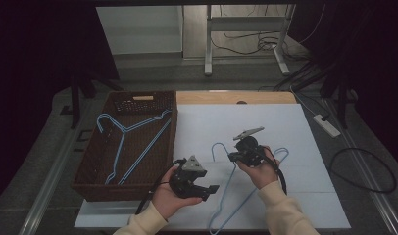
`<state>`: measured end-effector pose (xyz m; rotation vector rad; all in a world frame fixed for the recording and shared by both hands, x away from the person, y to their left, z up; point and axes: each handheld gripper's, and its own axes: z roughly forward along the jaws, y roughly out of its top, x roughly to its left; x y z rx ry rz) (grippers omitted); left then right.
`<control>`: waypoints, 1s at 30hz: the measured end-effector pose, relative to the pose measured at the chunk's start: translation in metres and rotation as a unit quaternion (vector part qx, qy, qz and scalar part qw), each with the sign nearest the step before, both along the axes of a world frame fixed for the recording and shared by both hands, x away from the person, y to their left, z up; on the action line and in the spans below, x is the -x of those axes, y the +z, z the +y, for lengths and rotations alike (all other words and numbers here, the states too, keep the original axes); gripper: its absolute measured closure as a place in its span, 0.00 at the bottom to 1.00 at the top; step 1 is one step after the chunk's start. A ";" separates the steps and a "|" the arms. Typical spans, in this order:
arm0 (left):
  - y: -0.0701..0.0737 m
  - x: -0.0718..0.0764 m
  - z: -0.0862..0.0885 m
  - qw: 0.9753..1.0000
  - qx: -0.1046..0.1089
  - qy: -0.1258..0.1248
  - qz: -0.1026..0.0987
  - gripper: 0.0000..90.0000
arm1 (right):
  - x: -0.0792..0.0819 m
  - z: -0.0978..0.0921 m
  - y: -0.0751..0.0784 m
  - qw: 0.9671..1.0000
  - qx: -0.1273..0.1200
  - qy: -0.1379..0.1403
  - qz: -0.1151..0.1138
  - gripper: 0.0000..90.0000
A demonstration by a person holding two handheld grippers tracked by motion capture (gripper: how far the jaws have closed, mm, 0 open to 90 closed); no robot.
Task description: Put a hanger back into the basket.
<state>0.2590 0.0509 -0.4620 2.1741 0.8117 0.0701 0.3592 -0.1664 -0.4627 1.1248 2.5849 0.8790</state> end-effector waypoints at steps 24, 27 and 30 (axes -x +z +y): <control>-0.048 -0.023 -0.048 0.998 -0.019 -0.001 0.057 0.56 | 0.004 -0.003 0.004 1.000 -0.020 -0.004 -0.013 0.96; -0.050 -0.025 -0.049 0.998 -0.017 -0.004 0.067 0.69 | 0.004 -0.003 0.004 1.000 -0.023 -0.006 -0.014 0.96; -0.050 -0.025 -0.048 0.998 -0.005 -0.006 0.069 0.79 | 0.005 -0.005 0.005 0.999 -0.031 -0.007 -0.016 0.96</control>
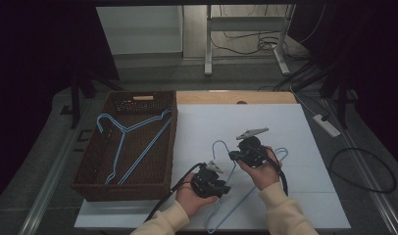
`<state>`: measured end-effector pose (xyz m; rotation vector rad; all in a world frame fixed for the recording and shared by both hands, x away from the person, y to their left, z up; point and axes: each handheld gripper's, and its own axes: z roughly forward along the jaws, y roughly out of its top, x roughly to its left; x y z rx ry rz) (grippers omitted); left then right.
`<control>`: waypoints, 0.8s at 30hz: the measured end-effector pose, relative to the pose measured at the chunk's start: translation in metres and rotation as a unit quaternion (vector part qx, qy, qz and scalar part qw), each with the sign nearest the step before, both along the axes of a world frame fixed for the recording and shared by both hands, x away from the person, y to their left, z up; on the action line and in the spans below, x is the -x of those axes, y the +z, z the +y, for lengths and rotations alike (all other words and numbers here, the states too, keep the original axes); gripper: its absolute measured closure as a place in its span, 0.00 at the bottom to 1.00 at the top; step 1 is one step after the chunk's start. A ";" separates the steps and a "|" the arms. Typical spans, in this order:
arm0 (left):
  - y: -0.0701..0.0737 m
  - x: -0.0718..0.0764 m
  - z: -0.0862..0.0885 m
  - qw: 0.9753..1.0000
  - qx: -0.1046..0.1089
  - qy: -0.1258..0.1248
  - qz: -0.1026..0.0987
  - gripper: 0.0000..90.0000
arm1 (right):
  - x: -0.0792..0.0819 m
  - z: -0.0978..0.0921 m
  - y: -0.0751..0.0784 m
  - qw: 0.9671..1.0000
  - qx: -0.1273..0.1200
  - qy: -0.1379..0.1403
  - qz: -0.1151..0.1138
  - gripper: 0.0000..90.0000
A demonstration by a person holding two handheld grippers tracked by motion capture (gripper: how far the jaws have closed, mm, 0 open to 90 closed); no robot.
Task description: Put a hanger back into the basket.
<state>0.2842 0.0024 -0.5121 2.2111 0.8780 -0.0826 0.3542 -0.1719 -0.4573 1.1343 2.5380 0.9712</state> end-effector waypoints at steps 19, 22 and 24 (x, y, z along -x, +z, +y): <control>0.009 -0.004 0.012 0.998 0.047 0.042 -0.006 0.96 | 0.038 -0.049 0.018 0.992 -0.109 -0.018 -0.063 0.61; 0.012 -0.003 0.014 0.998 0.051 0.043 -0.014 0.96 | 0.053 -0.060 0.015 0.991 -0.112 -0.016 -0.077 0.57; 0.013 -0.002 0.015 0.998 0.054 0.043 -0.013 0.96 | 0.062 -0.069 0.012 0.990 -0.113 -0.015 -0.083 0.56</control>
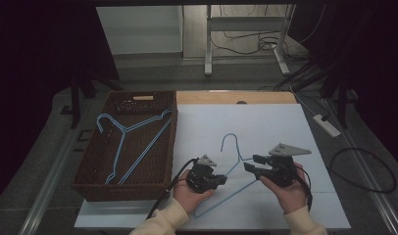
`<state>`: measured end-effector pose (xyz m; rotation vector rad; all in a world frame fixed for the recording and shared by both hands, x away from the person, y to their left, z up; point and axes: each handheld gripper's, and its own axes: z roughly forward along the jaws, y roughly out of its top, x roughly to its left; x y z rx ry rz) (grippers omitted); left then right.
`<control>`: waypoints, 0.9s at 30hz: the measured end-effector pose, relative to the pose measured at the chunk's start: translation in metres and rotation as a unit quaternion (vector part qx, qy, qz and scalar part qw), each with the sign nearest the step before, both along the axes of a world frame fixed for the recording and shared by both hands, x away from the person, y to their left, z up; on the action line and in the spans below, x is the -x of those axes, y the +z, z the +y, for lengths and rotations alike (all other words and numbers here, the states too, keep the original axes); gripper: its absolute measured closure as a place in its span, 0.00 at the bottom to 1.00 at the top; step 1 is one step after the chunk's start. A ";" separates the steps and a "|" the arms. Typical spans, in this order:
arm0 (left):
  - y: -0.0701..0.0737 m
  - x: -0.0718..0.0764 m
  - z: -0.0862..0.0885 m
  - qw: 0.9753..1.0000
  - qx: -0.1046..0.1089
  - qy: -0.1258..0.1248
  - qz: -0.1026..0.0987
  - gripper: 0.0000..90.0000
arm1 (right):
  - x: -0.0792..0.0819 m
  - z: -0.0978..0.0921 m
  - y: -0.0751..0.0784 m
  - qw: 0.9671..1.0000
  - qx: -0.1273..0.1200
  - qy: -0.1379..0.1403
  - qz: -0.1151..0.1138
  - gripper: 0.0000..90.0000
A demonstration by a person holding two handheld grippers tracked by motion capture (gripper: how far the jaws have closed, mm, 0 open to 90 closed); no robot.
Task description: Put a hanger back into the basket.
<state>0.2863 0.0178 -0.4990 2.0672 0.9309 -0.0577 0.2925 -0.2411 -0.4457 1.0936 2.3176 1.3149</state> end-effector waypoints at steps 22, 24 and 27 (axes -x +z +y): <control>0.037 0.006 0.024 0.997 0.068 0.003 -0.025 0.96 | 0.010 -0.043 -0.022 0.999 -0.007 0.007 -0.042 0.46; 0.039 0.006 0.026 0.997 0.071 0.004 -0.028 0.96 | 0.011 -0.044 -0.022 0.999 -0.009 0.007 -0.044 0.46; 0.042 0.007 0.029 0.997 0.074 0.005 -0.031 0.96 | 0.011 -0.045 -0.022 0.999 -0.010 0.005 -0.044 0.46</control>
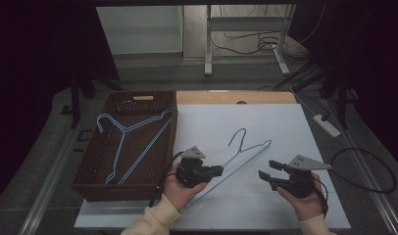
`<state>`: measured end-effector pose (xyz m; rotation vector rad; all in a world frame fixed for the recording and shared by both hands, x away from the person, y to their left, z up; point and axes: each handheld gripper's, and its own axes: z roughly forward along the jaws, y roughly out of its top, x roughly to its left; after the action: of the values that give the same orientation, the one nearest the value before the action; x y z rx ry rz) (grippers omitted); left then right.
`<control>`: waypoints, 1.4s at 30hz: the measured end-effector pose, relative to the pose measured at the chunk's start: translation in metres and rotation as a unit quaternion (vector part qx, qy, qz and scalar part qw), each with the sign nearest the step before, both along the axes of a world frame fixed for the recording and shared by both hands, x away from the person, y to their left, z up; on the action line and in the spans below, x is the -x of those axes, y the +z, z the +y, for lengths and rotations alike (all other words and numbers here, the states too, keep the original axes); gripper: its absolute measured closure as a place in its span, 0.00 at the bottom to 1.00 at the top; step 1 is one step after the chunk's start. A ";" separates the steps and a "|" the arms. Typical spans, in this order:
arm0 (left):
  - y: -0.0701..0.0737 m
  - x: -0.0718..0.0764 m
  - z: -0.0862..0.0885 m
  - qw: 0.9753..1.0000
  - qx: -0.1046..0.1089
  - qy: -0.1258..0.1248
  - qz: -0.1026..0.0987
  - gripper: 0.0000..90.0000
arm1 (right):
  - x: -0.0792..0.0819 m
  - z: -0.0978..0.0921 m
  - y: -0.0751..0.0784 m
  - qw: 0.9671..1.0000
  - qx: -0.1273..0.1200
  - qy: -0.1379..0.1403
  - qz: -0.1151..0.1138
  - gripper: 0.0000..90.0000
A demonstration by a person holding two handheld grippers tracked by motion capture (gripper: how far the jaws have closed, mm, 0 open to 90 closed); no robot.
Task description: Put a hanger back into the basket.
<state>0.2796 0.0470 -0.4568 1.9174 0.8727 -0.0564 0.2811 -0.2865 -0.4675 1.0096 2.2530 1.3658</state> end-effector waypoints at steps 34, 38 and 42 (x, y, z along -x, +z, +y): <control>0.074 0.013 0.127 0.992 0.063 0.078 -0.074 0.96 | -0.009 -0.009 -0.015 1.000 0.014 -0.010 0.015 0.40; 0.078 0.014 0.142 0.990 0.065 0.090 -0.082 0.96 | -0.010 -0.009 -0.015 1.000 0.017 -0.009 0.015 0.40; 0.079 0.014 0.151 0.989 0.061 0.099 -0.086 0.96 | -0.011 -0.009 -0.017 1.000 0.019 -0.010 0.018 0.39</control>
<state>0.2654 0.1981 -0.3782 1.6857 0.9168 0.1690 0.2917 -0.2959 -0.4850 1.0487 2.2805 1.3020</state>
